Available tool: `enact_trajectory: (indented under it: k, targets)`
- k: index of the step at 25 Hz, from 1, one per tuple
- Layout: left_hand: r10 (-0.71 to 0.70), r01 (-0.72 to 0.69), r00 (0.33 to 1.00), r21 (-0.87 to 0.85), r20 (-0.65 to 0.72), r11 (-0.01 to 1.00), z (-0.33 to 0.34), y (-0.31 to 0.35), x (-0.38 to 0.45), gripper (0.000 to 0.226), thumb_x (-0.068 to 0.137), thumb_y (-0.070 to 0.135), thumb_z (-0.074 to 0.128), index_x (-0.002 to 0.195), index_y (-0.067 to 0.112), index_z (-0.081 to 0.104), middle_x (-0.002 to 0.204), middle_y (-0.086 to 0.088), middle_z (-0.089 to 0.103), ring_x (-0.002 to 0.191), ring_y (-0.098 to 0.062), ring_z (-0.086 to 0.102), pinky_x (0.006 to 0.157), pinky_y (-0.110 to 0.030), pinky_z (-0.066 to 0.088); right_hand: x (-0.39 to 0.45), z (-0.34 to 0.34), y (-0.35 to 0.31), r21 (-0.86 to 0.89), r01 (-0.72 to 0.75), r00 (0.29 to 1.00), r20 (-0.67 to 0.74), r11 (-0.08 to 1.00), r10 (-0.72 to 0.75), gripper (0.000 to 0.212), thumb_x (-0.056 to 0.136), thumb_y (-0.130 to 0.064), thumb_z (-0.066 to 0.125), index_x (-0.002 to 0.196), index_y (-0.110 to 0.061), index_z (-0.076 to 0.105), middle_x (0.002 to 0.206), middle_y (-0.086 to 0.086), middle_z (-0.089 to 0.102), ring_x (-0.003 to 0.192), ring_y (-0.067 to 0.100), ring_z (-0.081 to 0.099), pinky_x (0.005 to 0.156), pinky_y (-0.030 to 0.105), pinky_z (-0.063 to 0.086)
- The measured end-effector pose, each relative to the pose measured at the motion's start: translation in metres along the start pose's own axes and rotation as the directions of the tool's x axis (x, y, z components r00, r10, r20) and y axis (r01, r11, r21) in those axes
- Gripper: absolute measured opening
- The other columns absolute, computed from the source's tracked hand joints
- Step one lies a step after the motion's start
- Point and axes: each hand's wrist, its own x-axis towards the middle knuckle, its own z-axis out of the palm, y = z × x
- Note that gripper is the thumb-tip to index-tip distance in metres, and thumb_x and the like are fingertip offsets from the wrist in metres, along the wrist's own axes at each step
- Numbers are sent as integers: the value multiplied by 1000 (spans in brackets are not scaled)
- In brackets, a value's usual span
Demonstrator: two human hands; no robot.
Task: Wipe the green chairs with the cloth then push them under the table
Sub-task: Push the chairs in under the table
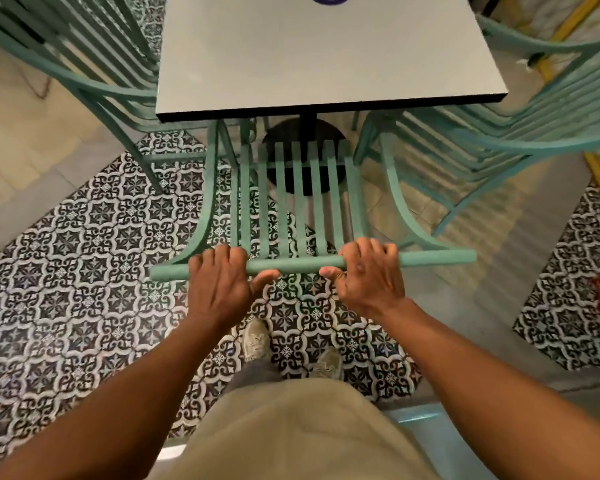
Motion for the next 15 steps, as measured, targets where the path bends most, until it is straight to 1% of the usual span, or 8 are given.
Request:
enact_trajectory:
  k: [3,6,11,13,15]
  targets:
    - [-10,10,1000,22,-2,1000,3,8,2,62,84,76,20,83,20,47,77,-1,41,71,-18,37,69,-34,30,4,-2,8,13,9,1000,-18,1000,-9,62,90,-70,13,74,-20,47,72,-2,43,65,17,37,65,32,29]
    - [-16,16,1000,21,0,1000,3,9,3,63,84,77,17,82,21,45,78,-1,42,71,-18,38,69,-36,34,5,-3,11,-4,15,1000,0,1000,-15,65,90,-71,7,72,-21,45,71,-2,44,64,18,39,65,33,32]
    - [-14,13,1000,50,11,999,4,9,4,62,84,78,17,82,22,43,79,0,41,72,-18,37,70,-35,32,6,-2,11,-11,22,1000,6,1000,-22,65,90,-70,5,72,-21,43,72,-1,44,64,19,40,66,35,37]
    - [-6,4,1000,63,27,998,3,11,3,64,84,79,14,83,22,44,79,0,42,72,-18,38,70,-36,32,5,-3,13,-16,10,1000,28,1000,-9,63,89,-71,6,74,-22,43,74,-2,45,67,19,40,69,36,37]
    - [-20,17,998,51,61,999,-1,10,0,67,84,80,10,88,23,46,83,1,45,75,-18,40,73,-36,33,5,-3,13,-4,12,997,78,1000,-12,63,89,-72,6,80,-24,46,80,-3,45,72,19,42,74,37,37]
